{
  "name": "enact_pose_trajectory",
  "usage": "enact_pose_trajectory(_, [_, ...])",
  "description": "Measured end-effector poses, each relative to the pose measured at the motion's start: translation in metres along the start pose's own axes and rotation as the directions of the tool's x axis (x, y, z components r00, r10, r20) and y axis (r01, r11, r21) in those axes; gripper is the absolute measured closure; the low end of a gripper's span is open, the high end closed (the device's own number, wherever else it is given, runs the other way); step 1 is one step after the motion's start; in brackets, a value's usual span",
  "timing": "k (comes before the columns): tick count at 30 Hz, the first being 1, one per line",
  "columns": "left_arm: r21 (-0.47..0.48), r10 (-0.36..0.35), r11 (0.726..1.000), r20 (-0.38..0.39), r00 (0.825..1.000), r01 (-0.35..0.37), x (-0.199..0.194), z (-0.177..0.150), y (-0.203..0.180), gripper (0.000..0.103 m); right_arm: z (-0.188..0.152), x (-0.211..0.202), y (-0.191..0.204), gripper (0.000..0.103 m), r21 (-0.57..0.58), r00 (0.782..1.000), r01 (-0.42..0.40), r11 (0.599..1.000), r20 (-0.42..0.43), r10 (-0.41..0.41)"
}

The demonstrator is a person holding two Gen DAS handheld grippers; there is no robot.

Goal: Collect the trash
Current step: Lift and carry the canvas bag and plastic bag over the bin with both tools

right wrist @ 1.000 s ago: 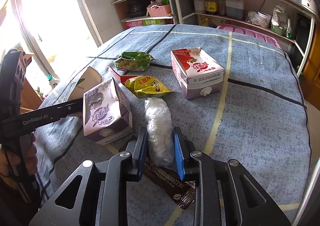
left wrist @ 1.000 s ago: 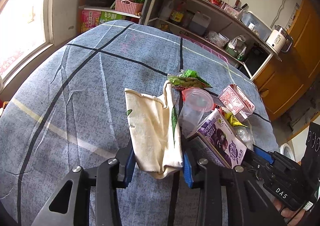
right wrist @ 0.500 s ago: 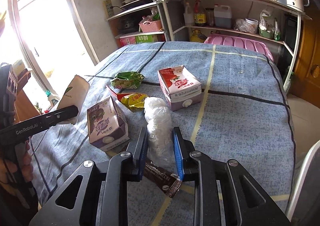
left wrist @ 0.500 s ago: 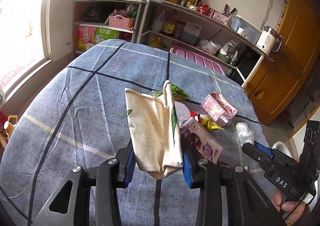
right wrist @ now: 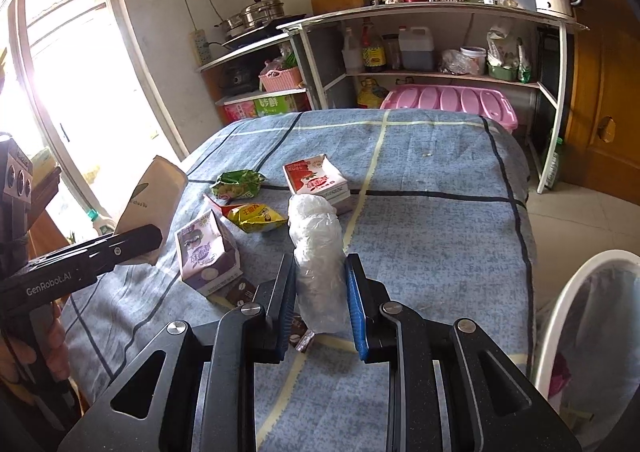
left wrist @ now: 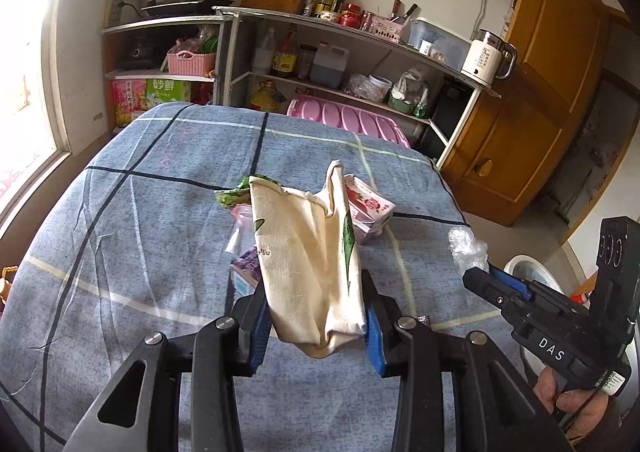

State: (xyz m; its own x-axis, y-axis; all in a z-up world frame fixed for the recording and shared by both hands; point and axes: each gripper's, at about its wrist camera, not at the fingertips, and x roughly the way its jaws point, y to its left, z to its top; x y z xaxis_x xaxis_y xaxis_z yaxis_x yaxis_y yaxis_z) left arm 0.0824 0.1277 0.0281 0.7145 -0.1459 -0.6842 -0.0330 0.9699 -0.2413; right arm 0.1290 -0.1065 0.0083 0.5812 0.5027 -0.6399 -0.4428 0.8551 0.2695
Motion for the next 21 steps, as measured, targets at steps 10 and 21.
enact_pose_trajectory(10, [0.068,-0.059,0.996,-0.013,0.998,0.060,0.004,-0.005,-0.044,0.063,-0.004,-0.032,-0.025,0.078,0.044,0.998,0.038,0.998,0.045,-0.040])
enact_pose_trajectory(21, [0.157,-0.131,0.978,-0.036,0.991,0.135,0.012,-0.007,-0.099,0.063,-0.011,-0.062,-0.052,0.078,0.091,0.991,0.100,0.991,0.082,-0.108])
